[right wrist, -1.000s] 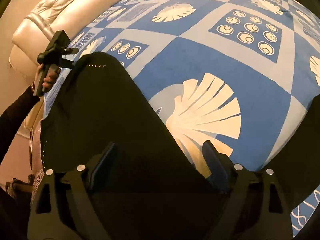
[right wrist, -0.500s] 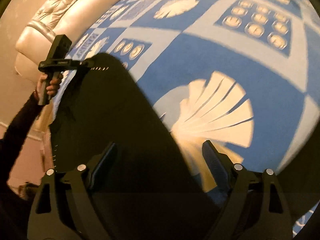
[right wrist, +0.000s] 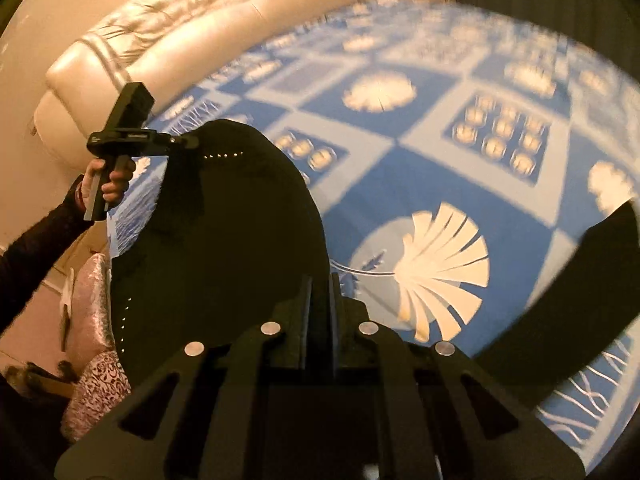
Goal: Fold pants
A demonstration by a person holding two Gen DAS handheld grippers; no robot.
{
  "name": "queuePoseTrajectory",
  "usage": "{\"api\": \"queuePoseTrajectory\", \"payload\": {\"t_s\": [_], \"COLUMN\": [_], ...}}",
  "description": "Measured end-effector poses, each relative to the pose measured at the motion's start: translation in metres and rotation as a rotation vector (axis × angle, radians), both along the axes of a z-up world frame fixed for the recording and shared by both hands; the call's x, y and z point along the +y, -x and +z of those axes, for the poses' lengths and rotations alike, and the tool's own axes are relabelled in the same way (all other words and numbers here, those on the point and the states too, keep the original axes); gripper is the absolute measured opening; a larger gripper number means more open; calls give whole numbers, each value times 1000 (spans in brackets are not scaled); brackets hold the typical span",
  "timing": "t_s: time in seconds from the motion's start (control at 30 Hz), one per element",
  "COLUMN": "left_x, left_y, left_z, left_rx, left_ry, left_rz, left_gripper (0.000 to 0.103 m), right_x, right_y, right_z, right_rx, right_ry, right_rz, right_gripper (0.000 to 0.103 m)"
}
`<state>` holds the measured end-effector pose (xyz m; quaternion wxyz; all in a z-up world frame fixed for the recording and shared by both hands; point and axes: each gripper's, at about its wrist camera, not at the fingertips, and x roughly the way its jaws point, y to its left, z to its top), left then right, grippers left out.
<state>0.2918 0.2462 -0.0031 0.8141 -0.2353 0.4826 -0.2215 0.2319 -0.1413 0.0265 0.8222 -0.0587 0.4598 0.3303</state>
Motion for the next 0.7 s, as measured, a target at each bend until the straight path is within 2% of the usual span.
{"api": "queuePoseTrajectory", "payload": {"t_s": [0.13, 0.27, 0.37, 0.47, 0.53, 0.57, 0.63, 0.7], "left_x": [6, 8, 7, 1, 1, 5, 19, 32], "left_y": [50, 111, 154, 192, 211, 220, 236, 249], "left_z": [25, 31, 12, -15, -35, -43, -47, -47], "left_rx": [-58, -83, -46, 4, 58, 80, 92, 119], "left_ry": [14, 16, -3, -85, -134, -127, -45, 41], "left_rz": [-24, -50, -63, -76, -47, -15, 60, 169], "left_gripper": [21, 21, 24, 31, 32, 32, 32, 39], "right_x": [7, 15, 17, 18, 16, 16, 11, 2], "right_y": [71, 143, 178, 202, 210, 214, 219, 223], "right_z": [21, -3, -33, -67, -85, -90, -89, -84], "right_rx": [-114, -113, -57, -2, 33, 35, 36, 69], "right_ry": [23, 87, 122, 164, 164, 161, 130, 46], "right_rz": [3, 17, 8, -11, -39, -55, -88, -138], "right_gripper": [7, 7, 7, 8, 9, 13, 19, 41]}}
